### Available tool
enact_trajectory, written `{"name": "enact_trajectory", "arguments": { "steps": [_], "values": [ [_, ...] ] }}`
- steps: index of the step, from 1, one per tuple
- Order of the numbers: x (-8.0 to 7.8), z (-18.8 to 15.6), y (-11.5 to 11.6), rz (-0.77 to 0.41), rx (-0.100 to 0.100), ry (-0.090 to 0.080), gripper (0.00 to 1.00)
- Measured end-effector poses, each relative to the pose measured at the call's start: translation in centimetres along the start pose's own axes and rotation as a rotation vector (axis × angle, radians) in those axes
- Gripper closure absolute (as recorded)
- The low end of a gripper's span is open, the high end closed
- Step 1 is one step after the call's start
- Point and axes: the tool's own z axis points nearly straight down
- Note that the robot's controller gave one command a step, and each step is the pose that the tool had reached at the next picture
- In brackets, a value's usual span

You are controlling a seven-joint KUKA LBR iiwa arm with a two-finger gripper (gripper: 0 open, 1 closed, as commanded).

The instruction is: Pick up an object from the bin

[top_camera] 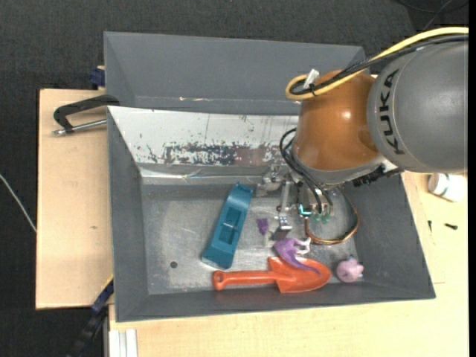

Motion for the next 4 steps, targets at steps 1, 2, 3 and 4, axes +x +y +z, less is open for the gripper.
{"name": "enact_trajectory", "arguments": {
  "steps": [1, 2, 3, 4],
  "values": [
    [-0.2, -0.4, 0.0, 0.0, 0.0, -0.008, 0.0],
    [1.3, 2.1, 1.0, -0.194, 0.002, -0.016, 0.0],
    [1.4, 4.2, 2.7, -0.484, 0.004, -0.018, 0.0],
    [2.5, 6.8, -0.3, -0.694, 0.001, -0.029, 1.0]
  ]
}}
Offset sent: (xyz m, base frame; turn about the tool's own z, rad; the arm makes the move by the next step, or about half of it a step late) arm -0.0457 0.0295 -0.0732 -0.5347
